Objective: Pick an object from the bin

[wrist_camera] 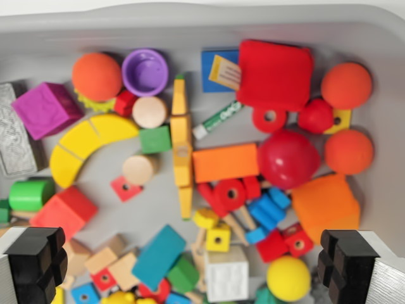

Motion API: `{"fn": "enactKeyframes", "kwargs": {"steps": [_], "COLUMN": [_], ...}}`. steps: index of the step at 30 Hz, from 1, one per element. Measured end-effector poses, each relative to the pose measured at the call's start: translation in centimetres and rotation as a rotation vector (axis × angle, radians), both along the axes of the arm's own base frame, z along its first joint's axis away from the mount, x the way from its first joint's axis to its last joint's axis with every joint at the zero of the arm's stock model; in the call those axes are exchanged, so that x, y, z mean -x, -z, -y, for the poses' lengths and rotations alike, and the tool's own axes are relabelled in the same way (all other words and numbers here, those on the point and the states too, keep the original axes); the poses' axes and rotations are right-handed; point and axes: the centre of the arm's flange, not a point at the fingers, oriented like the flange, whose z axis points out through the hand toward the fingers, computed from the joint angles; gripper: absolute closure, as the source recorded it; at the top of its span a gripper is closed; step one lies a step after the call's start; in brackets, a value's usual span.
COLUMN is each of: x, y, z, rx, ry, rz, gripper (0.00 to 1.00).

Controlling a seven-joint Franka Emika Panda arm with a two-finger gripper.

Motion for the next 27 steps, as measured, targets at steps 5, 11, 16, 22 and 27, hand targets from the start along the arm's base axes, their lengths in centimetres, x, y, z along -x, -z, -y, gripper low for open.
{"fn": "enactKeyframes", "kwargs": {"steps": [5,11,16,22,27], "x": [0.0,0.0,0.01,0.06,0.11], "y": [0.0,0.0,0.02,0.25,0.67], "z": [0.0,0.0,0.0,-0.1,-0.27], "rx": [0.0,0.0,0.0,-0.001,-0.002], "ry": [0.0,0.0,0.0,0.004,0.01], "rz": [0.0,0.0,-0.001,-0.005,-0.006], "gripper": [0.0,0.0,0.0,0.0,0.0]}}
